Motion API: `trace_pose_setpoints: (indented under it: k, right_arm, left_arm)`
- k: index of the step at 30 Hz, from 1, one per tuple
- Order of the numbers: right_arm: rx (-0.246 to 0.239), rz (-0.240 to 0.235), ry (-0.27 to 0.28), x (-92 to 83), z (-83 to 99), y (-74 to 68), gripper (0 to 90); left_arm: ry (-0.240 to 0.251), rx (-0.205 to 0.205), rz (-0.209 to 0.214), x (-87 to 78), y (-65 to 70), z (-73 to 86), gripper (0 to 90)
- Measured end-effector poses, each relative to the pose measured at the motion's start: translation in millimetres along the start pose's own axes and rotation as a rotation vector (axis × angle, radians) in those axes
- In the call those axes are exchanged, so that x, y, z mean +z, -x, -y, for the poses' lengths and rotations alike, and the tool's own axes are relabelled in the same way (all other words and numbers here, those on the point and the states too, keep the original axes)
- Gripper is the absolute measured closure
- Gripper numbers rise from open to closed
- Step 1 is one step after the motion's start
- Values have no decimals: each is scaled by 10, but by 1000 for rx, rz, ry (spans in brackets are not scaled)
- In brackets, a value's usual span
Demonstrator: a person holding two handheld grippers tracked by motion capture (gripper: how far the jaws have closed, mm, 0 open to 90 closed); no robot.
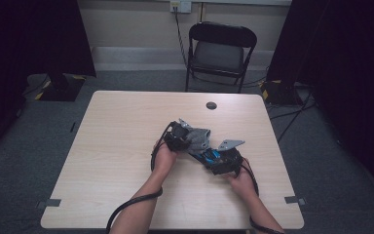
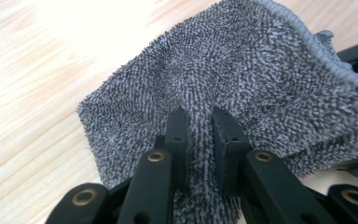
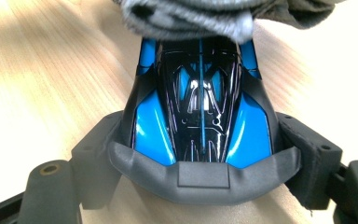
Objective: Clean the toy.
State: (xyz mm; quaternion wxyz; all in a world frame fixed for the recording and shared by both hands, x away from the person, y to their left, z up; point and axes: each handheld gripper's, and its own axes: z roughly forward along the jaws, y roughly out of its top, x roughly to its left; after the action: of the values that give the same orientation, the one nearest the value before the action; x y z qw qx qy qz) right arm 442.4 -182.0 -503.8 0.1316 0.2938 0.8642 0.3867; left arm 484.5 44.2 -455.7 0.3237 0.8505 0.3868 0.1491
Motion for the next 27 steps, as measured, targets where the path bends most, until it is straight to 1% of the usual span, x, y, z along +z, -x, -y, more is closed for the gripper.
trace_pose_setpoints:
  k: [1, 2, 3, 4, 5, 6, 7, 9, 10, 11, 12, 13, 14, 15, 16, 17, 18, 20, 21, 22, 23, 25, 27]
  right_arm:
    - [0, 0, 0, 0, 0, 0, 238]
    - [1, -1, 0, 0, 0, -1, 238]
    - [1, -1, 0, 0, 0, -1, 238]
    - [0, 0, 0, 0, 0, 0, 238]
    - [0, 0, 0, 0, 0, 0, 238]
    - [0, 0, 0, 0, 0, 0, 238]
    - [0, 0, 0, 0, 0, 0, 238]
    - [0, 0, 0, 0, 0, 0, 238]
    - [0, 0, 0, 0, 0, 0, 238]
    - [0, 0, 0, 0, 0, 0, 238]
    - [1, 0, 1, 1, 0, 0, 238]
    - [1, 0, 1, 1, 0, 0, 238]
    - [0, -1, 0, 0, 0, 0, 238]
    - [0, -1, 0, 0, 0, 0, 238]
    - [2, 0, 1, 1, -1, -1, 238]
    - [2, 0, 1, 1, -1, -1, 238]
    - [2, 0, 1, 1, -1, -1, 238]
    - [1, 0, 1, 0, 0, 0, 238]
    - [1, 0, 1, 0, 0, 0, 238]
    - [1, 0, 1, 0, 0, 0, 238]
    - [1, 0, 1, 0, 0, 0, 238]
    - [1, 0, 1, 1, 0, 0, 238]
    - [0, 0, 0, 0, 0, 0, 238]
  left_arm:
    - [0, 0, 0, 0, 0, 0, 783]
    - [-9, 4, -15, 6, -45, -2, 783]
    - [-9, 4, -15, 6, -45, -2, 783]
    - [-15, -3, -25, 19, -84, 3, 783]
    - [-15, -3, -25, 19, -84, 3, 783]
    - [-20, -21, -37, 32, -126, 24, 783]
    - [-20, -21, -37, 32, -126, 24, 783]
    - [-28, -27, -54, 33, -174, 53, 784]
    - [-32, -38, -66, 28, -212, 91, 784]
    - [-32, -38, -66, 28, -212, 91, 784]
    - [-40, -46, -76, 10, -256, 131, 783]
    - [-40, -46, -76, 10, -256, 131, 784]
    - [-48, -59, -83, -11, -303, 173, 784]
    - [-48, -59, -83, -11, -303, 173, 784]
    - [-47, -68, -94, -39, -349, 209, 783]
    - [-47, -68, -94, -39, -349, 209, 783]
    - [-55, -61, -96, -59, -379, 227, 783]
    - [-54, -83, -108, -107, -436, 287, 784]
    - [-54, -83, -108, -107, -436, 287, 783]
    - [-56, -83, -107, -162, -480, 319, 783]
    - [-56, -83, -107, -162, -480, 319, 783]
    - [-36, -97, -105, -214, -496, 343, 783]
    - [-12, -95, -103, -273, -491, 350, 783]
